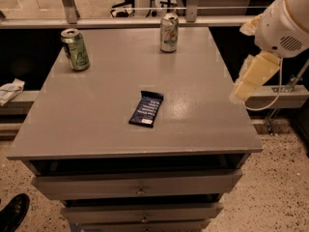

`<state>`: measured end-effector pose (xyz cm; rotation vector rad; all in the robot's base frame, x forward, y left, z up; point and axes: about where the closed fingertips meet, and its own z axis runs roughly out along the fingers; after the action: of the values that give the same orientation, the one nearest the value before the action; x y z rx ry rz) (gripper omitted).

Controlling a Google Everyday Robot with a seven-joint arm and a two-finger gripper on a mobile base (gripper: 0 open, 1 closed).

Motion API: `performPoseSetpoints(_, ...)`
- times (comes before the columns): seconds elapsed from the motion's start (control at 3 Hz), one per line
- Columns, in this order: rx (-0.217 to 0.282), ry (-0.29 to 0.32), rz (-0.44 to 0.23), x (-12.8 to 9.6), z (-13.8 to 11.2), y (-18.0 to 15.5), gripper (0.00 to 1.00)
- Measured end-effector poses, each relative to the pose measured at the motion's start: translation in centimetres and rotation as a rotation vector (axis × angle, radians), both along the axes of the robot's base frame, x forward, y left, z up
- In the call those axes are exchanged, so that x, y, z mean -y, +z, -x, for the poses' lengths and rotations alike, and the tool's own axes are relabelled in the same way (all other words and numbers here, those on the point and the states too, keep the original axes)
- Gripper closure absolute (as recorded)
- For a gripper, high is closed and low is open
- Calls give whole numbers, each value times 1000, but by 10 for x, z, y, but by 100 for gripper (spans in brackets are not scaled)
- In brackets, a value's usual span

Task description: Pick 7up can

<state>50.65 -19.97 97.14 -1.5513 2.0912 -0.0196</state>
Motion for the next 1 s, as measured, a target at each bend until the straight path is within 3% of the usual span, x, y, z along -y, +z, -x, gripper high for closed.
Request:
performPoseSetpoints(0.67, 167, -33, -233, -42, -77, 1, 0)
performPoseSetpoints(1.0, 205, -42, -247, -44, -85, 8, 0)
